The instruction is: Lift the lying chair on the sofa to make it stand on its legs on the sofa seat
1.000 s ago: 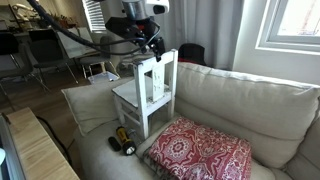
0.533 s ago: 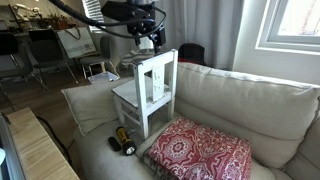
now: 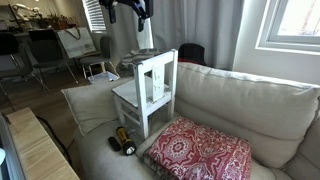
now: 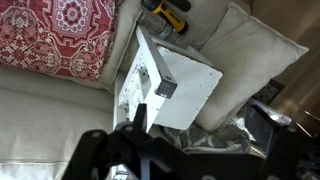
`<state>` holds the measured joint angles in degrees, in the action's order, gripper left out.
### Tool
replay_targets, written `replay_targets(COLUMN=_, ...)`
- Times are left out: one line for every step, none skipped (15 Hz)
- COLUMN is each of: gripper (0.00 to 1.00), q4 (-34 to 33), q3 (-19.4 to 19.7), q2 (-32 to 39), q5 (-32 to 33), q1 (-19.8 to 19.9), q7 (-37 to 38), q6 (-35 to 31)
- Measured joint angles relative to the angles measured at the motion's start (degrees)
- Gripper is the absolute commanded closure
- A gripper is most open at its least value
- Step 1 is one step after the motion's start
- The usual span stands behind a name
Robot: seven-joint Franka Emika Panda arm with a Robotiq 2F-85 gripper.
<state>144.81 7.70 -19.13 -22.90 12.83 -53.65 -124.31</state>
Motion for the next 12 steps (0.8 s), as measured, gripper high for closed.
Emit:
replay_targets(gripper=0.00, q4=0.37, q3=0.31, q2=-1.92, q5=2.00, q1=-0.14, q7=0.88, q6=0.76)
replay_targets(gripper=0.00, q4=0.73, q3=0.59, q2=-3.71, q5=3.49, q1=-0.26, q7=1.42, q6=1.28)
replay_targets(gripper=0.00, q4=1.00, q3=1.03, q2=-5.43, q5=4.76, q1=-0.49, q7=1.51, q6=1.99)
replay_targets(gripper=0.00, q4=1.17, q3=1.49, q2=-6.92, q5=5.88, q1=-0.72, q7=1.75, q6=2.54)
replay_targets(gripper=0.00, q4=1.34, q3=1.89, q2=-8.22, q5=6.95, q1=-0.91, q7=2.01, q6=2.95)
replay_targets(gripper=0.00, q4=1.57, q3=2.22, q2=-9.36, q5=7.80, q1=-1.08, q7=2.04, q6=3.18)
replay_targets(gripper=0.00, q4=1.87, q3=2.57, q2=-10.45, q5=8.55, q1=-1.41, q7=1.97, q6=3.29)
replay_targets(gripper=0.00, q4=2.31, q3=2.83, q2=-11.50, q5=9.31, q1=-1.76, q7=1.96, q6=3.30)
replay_targets(gripper=0.00, q4=2.75, q3=2.95, q2=-12.34, q5=10.10, q1=-1.99, q7=1.97, q6=3.30)
replay_targets(gripper=0.00, q4=2.87, q3=3.17, q2=-12.74, q5=10.27, q1=-2.30, q7=2.04, q6=3.30)
replay_targets(gripper=0.00, q4=2.80, q3=3.53, q2=-12.87, q5=10.27, q1=-2.66, q7=2.04, q6=3.29)
replay_targets(gripper=0.00, q4=2.74, q3=3.83, q2=-12.84, q5=10.28, q1=-2.92, q7=2.04, q6=3.29)
